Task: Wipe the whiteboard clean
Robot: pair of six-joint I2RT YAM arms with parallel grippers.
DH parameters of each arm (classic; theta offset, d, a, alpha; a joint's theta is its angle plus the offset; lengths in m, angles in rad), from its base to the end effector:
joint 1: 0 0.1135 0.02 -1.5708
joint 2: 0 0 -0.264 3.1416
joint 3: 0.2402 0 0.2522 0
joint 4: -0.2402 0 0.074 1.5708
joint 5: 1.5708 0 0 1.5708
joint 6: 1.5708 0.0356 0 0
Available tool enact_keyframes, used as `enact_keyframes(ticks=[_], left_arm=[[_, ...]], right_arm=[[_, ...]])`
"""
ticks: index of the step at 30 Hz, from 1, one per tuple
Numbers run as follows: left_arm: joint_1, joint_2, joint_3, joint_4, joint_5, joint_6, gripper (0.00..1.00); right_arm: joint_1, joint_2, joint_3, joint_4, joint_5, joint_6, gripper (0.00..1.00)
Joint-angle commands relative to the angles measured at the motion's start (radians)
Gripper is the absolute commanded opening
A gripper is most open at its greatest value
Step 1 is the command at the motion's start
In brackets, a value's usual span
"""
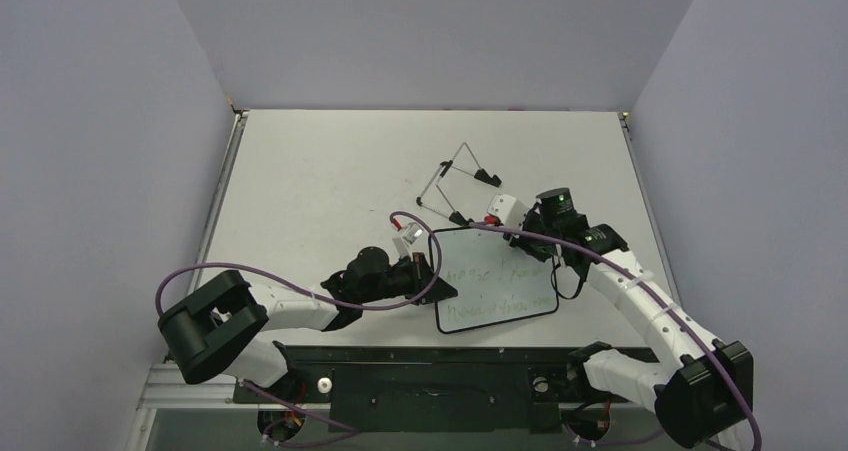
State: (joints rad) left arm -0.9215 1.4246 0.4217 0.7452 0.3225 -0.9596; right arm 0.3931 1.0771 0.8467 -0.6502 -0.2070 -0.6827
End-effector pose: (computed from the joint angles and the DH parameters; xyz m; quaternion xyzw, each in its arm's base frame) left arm 0.1531 -0.2204 0.1730 0.0831 0.7836 -0.5617 0.2523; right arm 0.1971 0.0896 0.2645 -0.5096 0.7859 0.0477 0.3470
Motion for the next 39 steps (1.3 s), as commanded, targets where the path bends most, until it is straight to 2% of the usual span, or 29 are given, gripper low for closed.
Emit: enact_keyframes(ticks=[1,4,10,12,17,24,26,28,30,39], left_arm=[[-0.007,-0.030,0.033,0.013,0.013,0.044,0.00],[-0.007,-0.032,0.033,0.011,0.012,0.047,0.00],[-0.007,-0.027,0.034,0.011,0.018,0.049,0.00],[-0.007,-0.031,0.034,0.009,0.019,0.051,0.00],[-0.007,-0.035,0.032,0.007,0.019,0.053,0.00],[-0.007,-0.032,0.037,0.006,0.023,0.054,0.00],[-0.007,-0.033,0.037,0.005,0.023,0.054,0.00],[-0.007,-0.034,0.036,0.004,0.023,0.054,0.00],[-0.007,-0.034,0.037,0.002,0.024,0.056,0.00],[-0.007,-0.038,0.034,0.001,0.023,0.055,0.00]], right_arm=[[0.000,0.045,0.003,0.045,0.071,0.038,0.00],[0.004,0.049,0.003,0.024,0.035,0.017,0.00],[0.042,0.057,0.024,-0.145,-0.139,-0.137,0.00],[0.046,0.058,0.025,-0.133,-0.116,-0.123,0.00],[0.027,0.067,0.001,0.047,0.122,0.038,0.00],[-0.005,0.058,0.002,0.061,0.162,0.060,0.00],[-0.006,0.046,0.007,0.012,0.099,0.006,0.00],[0.004,0.034,0.008,-0.060,-0.030,-0.064,0.00],[0.026,0.028,0.003,-0.058,-0.064,-0.067,0.00],[0.023,0.085,-0.004,0.116,0.237,0.090,0.00]])
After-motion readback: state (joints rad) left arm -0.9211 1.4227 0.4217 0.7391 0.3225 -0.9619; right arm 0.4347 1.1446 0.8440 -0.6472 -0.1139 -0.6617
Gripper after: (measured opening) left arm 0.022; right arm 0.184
